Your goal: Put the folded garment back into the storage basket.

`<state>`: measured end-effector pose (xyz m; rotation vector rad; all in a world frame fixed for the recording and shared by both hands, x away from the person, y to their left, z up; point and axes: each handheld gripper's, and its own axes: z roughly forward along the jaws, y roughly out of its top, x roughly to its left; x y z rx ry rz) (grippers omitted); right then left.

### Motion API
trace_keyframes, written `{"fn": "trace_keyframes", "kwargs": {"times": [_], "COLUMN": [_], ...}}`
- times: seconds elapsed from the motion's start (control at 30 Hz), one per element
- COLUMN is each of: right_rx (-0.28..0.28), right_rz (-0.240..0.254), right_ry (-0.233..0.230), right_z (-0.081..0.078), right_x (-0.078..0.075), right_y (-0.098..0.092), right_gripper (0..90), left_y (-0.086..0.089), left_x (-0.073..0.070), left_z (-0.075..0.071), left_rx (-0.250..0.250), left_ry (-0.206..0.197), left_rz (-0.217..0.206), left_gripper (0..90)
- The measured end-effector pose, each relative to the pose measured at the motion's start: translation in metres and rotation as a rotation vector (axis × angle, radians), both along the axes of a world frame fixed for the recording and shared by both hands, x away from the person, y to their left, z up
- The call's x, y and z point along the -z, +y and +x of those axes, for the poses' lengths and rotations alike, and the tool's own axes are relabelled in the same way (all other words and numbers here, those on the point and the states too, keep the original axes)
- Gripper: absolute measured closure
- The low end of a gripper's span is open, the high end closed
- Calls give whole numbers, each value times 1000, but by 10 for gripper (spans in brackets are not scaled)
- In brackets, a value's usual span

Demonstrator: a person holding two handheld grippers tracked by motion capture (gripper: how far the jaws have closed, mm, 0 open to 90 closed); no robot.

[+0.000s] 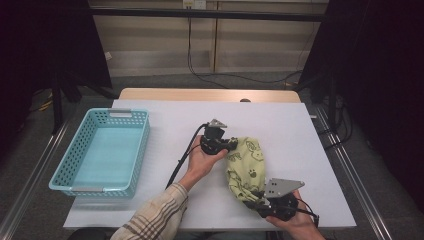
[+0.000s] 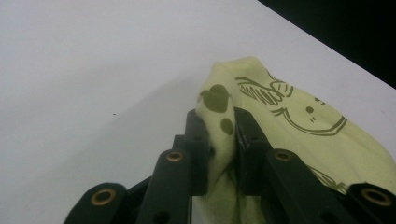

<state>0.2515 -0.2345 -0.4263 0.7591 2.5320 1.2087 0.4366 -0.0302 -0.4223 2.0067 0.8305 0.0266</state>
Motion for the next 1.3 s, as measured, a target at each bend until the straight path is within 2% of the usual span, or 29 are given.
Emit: {"fn": "trace_keyframes", "kwargs": {"times": [0.37, 0.43, 0.5, 0.53, 0.97, 1.07, 1.2, 1.23, 1.3], "right_rx": [3, 3, 6, 6, 13, 2, -15, -21, -17], "right_rz": [62, 59, 66, 70, 112, 136, 137, 140, 148], "right_ry": [-32, -42, -47, -49, -82, -78, -88, -91, -89], "right_z": [3, 4, 4, 5, 10, 12, 14, 15, 16], "right_x": [-6, -7, -9, -10, -18, -19, -22, -23, -23], "right_y": [4, 5, 6, 7, 18, 22, 26, 27, 29], "right_gripper": [680, 680, 680, 680, 680, 680, 680, 680, 680], "left_y": [10, 13, 14, 15, 26, 29, 33, 34, 36], "left_x": [-9, -10, -11, -12, -27, -31, -37, -37, -39], "left_z": [2, 4, 4, 5, 8, 9, 9, 9, 10], "left_rx": [-24, -18, -35, -27, -51, -57, -57, -65, -65], "left_ry": [-26, -28, -27, -29, -65, -74, -82, -86, -91], "left_rz": [-3, 8, -10, 2, -6, -8, 6, -6, -4], "left_gripper": [782, 782, 782, 782, 782, 782, 781, 781, 781]}}
